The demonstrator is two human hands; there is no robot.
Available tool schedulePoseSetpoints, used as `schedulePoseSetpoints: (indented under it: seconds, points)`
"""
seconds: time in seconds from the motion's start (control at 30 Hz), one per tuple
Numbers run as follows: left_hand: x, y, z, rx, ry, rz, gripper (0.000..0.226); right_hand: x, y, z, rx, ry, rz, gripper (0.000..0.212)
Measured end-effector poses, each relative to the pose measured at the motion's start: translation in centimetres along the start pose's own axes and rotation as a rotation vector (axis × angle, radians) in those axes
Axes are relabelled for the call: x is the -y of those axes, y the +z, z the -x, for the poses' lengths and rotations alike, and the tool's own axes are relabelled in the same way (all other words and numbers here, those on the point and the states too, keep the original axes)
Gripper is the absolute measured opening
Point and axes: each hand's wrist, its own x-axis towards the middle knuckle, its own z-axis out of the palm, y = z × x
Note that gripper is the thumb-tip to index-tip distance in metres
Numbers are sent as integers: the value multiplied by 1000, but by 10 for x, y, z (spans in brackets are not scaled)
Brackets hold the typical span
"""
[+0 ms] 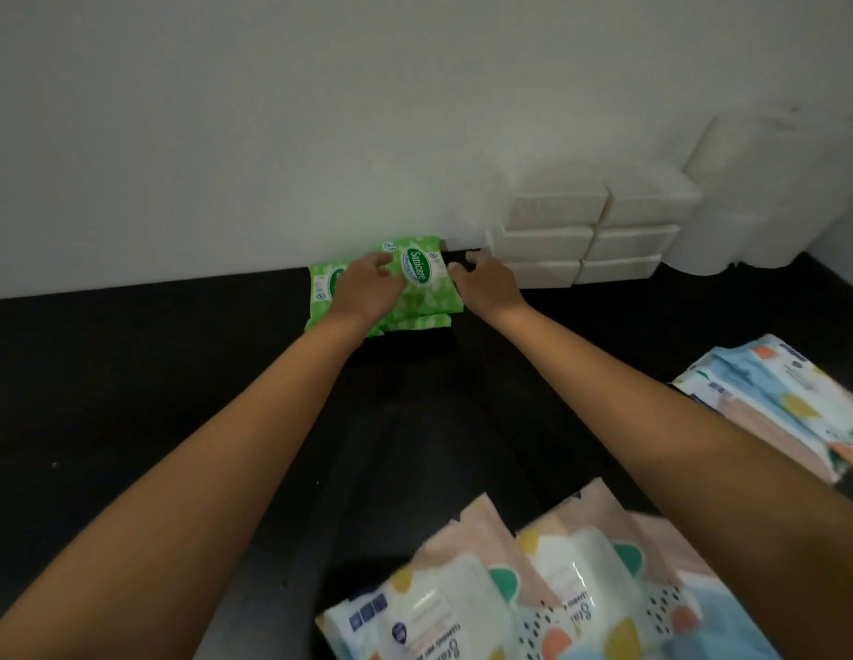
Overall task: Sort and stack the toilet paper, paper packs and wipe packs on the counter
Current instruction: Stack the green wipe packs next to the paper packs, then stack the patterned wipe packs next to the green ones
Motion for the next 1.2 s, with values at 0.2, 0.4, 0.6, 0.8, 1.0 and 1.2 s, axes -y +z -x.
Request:
schedulePoseSetpoints:
  seconds: [0.2, 0.4, 0.6, 0.8, 1.0, 1.2]
  points:
    - [-1, 8, 82, 290, 12, 37, 45, -22, -32, 67, 59, -24, 42, 43]
    - [33, 21, 142, 624, -33, -254, 49, -67, -50, 140, 274, 89, 91, 39]
    - [52, 18, 169, 791, -114, -514, 76, -93, -54, 186, 635, 124, 252, 52]
    - [61, 21, 200, 765, -172, -702, 91, -99, -55, 193, 830, 52, 563, 86]
    - [66, 12, 224, 573, -194, -480, 77, -107, -49, 185, 776, -40, 712, 99]
    - [84, -5, 249, 300, -244, 87, 41, -103, -48, 184, 645, -38, 628, 83]
